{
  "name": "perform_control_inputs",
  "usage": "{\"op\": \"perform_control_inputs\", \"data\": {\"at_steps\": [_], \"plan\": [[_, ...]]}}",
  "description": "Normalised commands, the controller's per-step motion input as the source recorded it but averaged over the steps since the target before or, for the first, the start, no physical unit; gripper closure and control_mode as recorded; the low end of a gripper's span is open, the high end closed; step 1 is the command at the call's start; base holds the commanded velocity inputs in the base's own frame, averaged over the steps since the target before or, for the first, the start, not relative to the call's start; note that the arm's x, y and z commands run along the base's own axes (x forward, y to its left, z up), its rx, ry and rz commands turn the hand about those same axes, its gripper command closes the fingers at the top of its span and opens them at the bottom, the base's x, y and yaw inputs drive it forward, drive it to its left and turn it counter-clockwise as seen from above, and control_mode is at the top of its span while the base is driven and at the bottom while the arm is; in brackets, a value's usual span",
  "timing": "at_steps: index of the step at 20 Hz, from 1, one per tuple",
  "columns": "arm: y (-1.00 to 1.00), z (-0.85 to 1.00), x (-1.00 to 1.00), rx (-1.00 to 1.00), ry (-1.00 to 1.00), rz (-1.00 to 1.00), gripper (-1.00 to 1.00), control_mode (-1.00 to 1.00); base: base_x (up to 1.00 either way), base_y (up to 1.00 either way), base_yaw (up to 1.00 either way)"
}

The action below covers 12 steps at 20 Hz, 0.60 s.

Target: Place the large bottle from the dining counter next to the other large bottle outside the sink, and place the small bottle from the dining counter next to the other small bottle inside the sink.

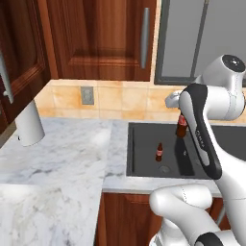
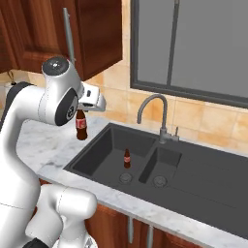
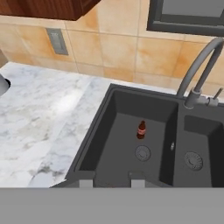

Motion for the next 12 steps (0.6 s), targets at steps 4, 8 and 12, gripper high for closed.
{"op": "perform_control_inputs", "data": {"at_steps": [4,8,12], "plan": [[0.00,0.00,0.00,0.00,0.00,0.00,1.00,1.00,0.16,-0.12,0.23],[0.00,0.00,0.00,0.00,0.00,0.00,1.00,1.00,0.15,-0.08,0.24],[0.00,0.00,0.00,0.00,0.00,0.00,1.00,1.00,0.14,-0.10,0.24]]}}
